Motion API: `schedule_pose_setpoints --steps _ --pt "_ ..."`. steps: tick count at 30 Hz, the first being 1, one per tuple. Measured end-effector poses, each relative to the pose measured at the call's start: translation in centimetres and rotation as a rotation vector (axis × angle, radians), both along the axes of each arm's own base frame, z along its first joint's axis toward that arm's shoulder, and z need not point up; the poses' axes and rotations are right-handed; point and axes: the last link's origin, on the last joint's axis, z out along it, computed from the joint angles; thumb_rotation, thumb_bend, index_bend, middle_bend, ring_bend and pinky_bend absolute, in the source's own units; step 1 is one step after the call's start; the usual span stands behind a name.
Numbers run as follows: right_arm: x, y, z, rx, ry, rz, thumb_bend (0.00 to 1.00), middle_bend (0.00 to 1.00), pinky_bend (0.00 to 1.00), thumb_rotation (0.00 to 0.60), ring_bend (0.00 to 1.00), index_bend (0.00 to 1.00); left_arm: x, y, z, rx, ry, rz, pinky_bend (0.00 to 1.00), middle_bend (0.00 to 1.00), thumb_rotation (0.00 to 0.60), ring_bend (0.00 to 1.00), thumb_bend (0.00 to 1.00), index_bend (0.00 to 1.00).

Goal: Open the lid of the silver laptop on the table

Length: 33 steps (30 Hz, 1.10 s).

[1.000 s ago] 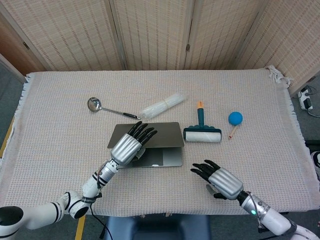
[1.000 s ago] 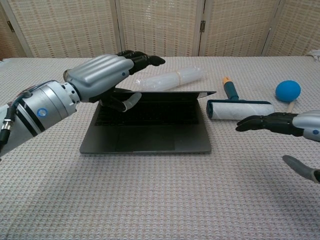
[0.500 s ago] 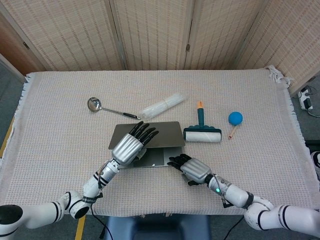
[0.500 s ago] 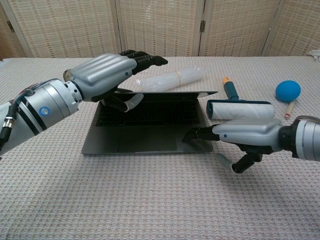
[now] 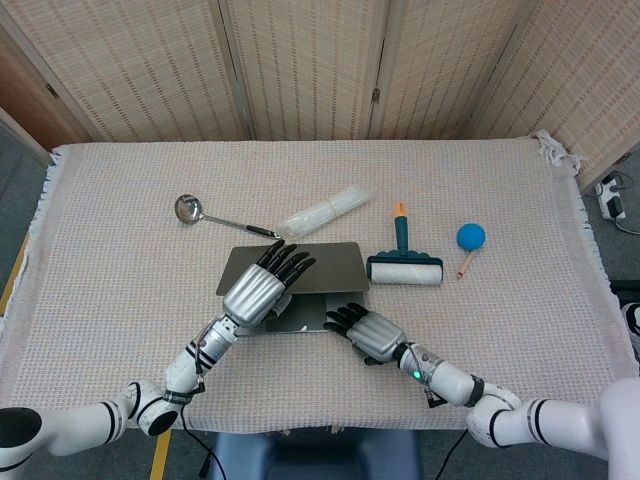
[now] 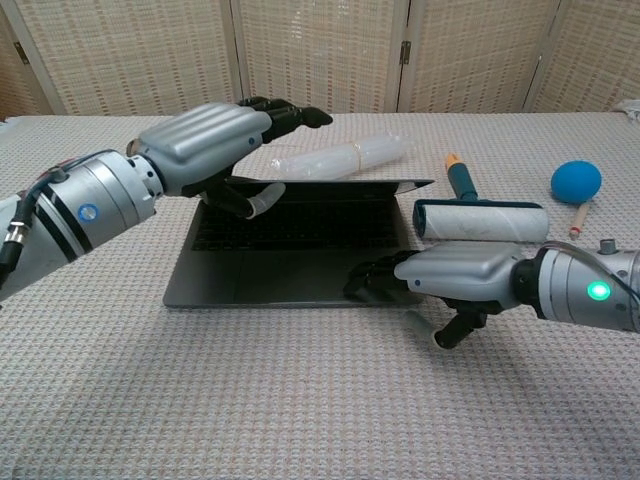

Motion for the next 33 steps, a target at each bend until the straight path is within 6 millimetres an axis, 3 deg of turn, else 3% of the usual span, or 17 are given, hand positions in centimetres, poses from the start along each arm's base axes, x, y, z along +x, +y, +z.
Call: schedule_pose_setpoints --steps 12,24,33 --pt "-0.1 0.0 -0.6 0.002 0.074 0.036 0.79 0.02 0.0 0.6 0.02 0.0 0.3 1.7 1.7 0.022 -0.022 0.056 0.0 0.11 0.6 0.0 0.53 0.01" --pt "0.0 0.1 -0.9 0.0 0.096 0.036 0.79 0.02 0.0 0.6 0.02 0.0 0.2 7.0 6.1 0.102 -0.049 0.22 0.0 0.05 0.6 0.0 0.43 0.0" --pt "0.1 -0.1 -1.1 -0.005 0.102 0.033 0.79 0.02 0.0 0.6 0.02 0.0 -1.3 11.2 9.4 0.159 -0.073 0.404 0.0 0.02 0.6 0.0 0.38 0.0"
